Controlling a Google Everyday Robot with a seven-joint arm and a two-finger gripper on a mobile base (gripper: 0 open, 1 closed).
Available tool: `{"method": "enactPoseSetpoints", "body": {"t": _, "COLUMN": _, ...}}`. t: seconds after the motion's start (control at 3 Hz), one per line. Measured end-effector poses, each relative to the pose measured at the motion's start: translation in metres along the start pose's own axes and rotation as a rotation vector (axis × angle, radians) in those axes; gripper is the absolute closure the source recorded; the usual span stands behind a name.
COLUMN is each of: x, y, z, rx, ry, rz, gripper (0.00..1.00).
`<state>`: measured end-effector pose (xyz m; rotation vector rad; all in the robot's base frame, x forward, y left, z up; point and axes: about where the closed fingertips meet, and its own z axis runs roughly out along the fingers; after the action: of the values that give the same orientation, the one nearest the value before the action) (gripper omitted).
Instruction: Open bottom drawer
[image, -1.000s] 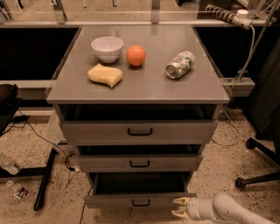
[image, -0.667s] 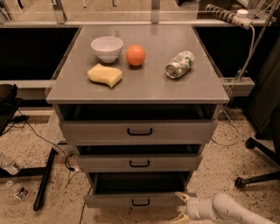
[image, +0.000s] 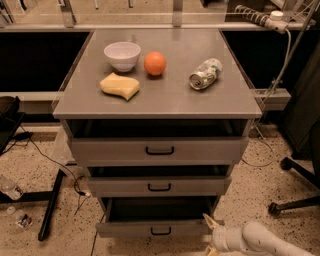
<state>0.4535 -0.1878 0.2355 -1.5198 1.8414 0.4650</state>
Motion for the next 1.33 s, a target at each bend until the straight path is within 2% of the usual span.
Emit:
{"method": "enactPoseSetpoints", "body": {"t": 0.33, "x": 0.0045, "y": -0.0147, "z": 0.0525, "rx": -0.019, "ry": 0.037, "rz": -0.021, "gripper": 0.00}}
{"method": "enactPoseSetpoints", "body": {"t": 0.67, "x": 0.0027, "y": -0.0150, "z": 0.0545, "rx": -0.022, "ry": 0.036, "rz": -0.025, "gripper": 0.00}}
{"method": "enactPoseSetpoints", "body": {"t": 1.0, "x": 0.0027, "y": -0.0150, "z": 0.0546, "rx": -0.022, "ry": 0.036, "rz": -0.025, "gripper": 0.19}}
{"method": "enactPoseSetpoints", "body": {"t": 1.33, "x": 0.0027, "y": -0.0149, "z": 0.0546, "rx": -0.022, "ry": 0.036, "rz": -0.025, "gripper": 0.42}}
